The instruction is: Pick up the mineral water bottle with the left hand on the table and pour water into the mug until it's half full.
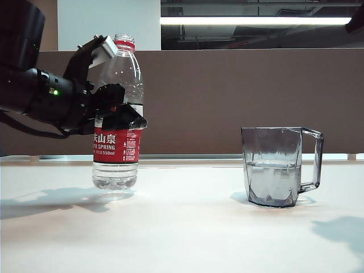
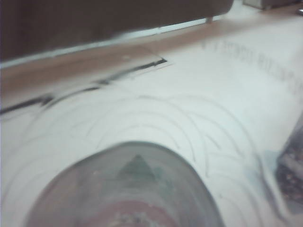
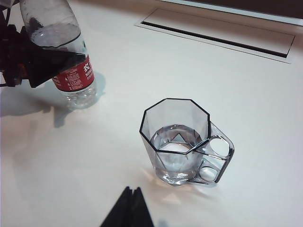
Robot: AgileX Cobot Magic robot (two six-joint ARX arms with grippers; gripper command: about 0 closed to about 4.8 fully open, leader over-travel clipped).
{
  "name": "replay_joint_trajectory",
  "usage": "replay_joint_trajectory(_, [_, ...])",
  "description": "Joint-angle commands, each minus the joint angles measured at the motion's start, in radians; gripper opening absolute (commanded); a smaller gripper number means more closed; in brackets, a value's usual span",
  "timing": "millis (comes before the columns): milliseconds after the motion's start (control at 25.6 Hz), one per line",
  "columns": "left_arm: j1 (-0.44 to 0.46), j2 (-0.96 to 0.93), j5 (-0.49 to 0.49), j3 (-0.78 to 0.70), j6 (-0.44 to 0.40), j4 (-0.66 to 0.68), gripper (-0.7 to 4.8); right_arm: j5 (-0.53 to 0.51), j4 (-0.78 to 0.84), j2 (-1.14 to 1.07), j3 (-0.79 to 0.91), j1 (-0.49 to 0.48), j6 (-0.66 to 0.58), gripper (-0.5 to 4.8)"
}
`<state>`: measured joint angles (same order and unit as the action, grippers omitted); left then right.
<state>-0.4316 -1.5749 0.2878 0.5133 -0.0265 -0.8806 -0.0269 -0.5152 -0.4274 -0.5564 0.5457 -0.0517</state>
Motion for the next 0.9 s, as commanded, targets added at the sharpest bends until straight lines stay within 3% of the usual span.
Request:
replay_joint_trajectory(39, [0.000, -0.032, 0.005, 0.004, 0.001, -0.101, 2.51, -0.002, 0.016, 0.001, -0.008, 0.000, 0.003, -0.02])
replay_joint_trajectory(156, [0.000, -0.049, 0.005, 0.004, 0.001, -0.099, 2.57, -0.002, 0.017, 0.001, -0.008, 0.000, 0.003, -0.02])
replay_joint_trajectory(274, [0.000, -0.049, 0.005, 0.004, 0.001, -0.067, 3.55, -0.002, 0.017, 0.001, -0.008, 0.000, 0.003, -0.02])
replay_joint_trajectory(352, [0.000, -0.048, 0.006, 0.004, 0.002, -0.062, 3.58, -0.002, 0.017, 0.001, -0.008, 0.000, 0.003, -0.02])
replay_joint_trajectory(547, [0.000, -0.040, 0.031, 0.004, 0.011, -0.059, 4.71, -0.002, 0.017, 0.001, -0.008, 0.000, 0.003, -0.02])
replay_joint_trajectory(626, [0.000, -0.022, 0.031, 0.004, 0.019, -0.044, 4.70, -0.002, 0.017, 0.001, -0.008, 0.000, 0.003, -0.02])
replay_joint_trajectory(899, [0.001, 0.142, 0.005, 0.004, 0.008, 0.217, 4.66, -0.002, 0.018, 0.002, -0.008, 0.000, 0.003, -0.02])
